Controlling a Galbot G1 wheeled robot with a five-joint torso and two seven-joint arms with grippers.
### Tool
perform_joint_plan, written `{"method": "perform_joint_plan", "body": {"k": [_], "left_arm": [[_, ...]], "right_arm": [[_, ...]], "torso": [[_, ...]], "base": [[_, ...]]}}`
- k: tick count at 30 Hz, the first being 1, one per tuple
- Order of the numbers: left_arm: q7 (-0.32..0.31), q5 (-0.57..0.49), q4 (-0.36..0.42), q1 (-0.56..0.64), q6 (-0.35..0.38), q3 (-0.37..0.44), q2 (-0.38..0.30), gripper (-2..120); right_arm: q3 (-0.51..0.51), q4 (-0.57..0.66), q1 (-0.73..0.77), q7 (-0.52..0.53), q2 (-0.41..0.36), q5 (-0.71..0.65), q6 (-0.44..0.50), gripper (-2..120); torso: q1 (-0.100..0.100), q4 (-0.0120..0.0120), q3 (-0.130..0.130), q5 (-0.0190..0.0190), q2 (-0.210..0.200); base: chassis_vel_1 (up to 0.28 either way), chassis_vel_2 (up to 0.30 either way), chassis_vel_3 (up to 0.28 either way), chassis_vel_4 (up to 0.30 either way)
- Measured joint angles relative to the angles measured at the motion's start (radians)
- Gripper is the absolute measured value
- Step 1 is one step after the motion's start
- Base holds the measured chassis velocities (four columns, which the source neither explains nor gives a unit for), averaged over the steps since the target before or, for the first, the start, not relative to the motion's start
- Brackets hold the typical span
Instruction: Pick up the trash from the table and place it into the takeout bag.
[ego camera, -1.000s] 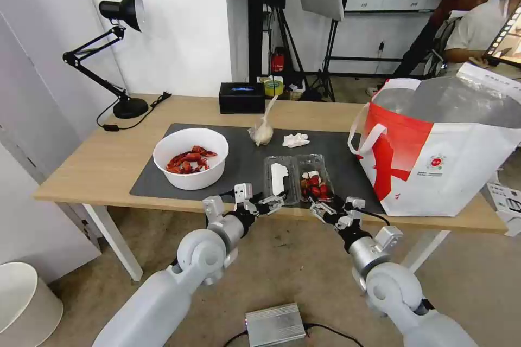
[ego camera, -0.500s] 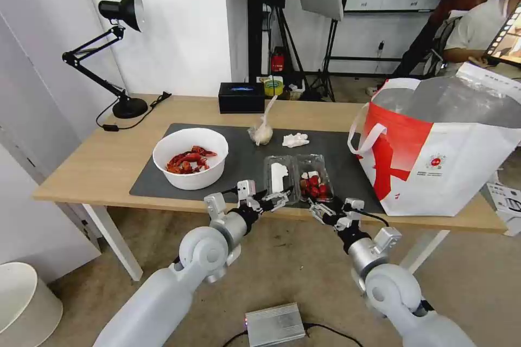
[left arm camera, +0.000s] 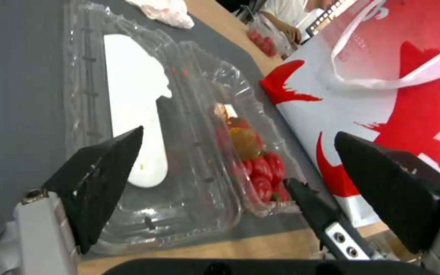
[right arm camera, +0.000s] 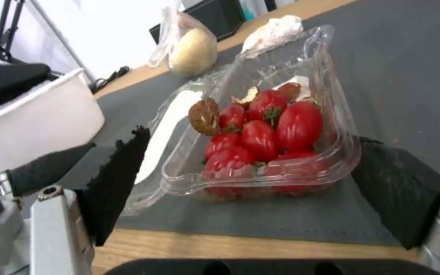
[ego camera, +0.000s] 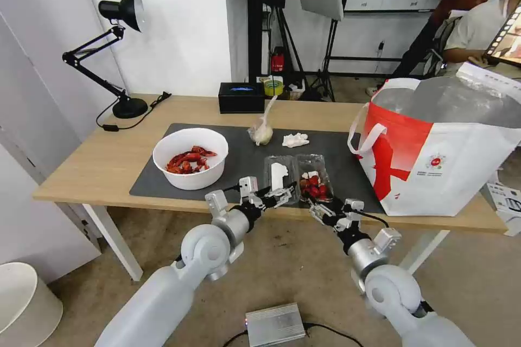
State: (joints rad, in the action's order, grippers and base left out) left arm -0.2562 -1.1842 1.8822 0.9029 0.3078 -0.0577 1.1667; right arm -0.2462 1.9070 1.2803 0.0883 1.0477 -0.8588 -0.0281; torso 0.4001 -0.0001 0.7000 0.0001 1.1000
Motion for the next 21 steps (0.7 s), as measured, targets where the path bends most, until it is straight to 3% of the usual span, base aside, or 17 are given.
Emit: {"method": "perform_joint_plan", "body": {"k": [7,9,21], "left_arm": [[-0.015,0.071,-0.003,0.01,0.029,0.01,-0.033,100],[-0.016,0.135,-0.003,0.023,0.05,0.009,-0.048,100],[0.013,0.265,-0.018,0.021,0.085,-0.011,-0.046,100]], "right_arm": [[-0.002,-0.001,0.002,-0.003,0.001,0.002,0.002,91],[-0.003,-0.002,0.002,-0.005,0.002,0.002,0.003,91],[-0.003,-0.001,0.006,-0.008,0.005,0.008,0.005,91]], "torso": [[0.0,0.0001,0.0,-0.0001,0.0],[0.0,0.0001,0.0,-0.0002,0.0],[0.0,0.0002,0.0,-0.0001,0.0]], "base": [[0.0,0.0,0.0,0.0],[0.0,0.0,0.0,0.0],[0.0,0.0,0.0,0.0]]}}
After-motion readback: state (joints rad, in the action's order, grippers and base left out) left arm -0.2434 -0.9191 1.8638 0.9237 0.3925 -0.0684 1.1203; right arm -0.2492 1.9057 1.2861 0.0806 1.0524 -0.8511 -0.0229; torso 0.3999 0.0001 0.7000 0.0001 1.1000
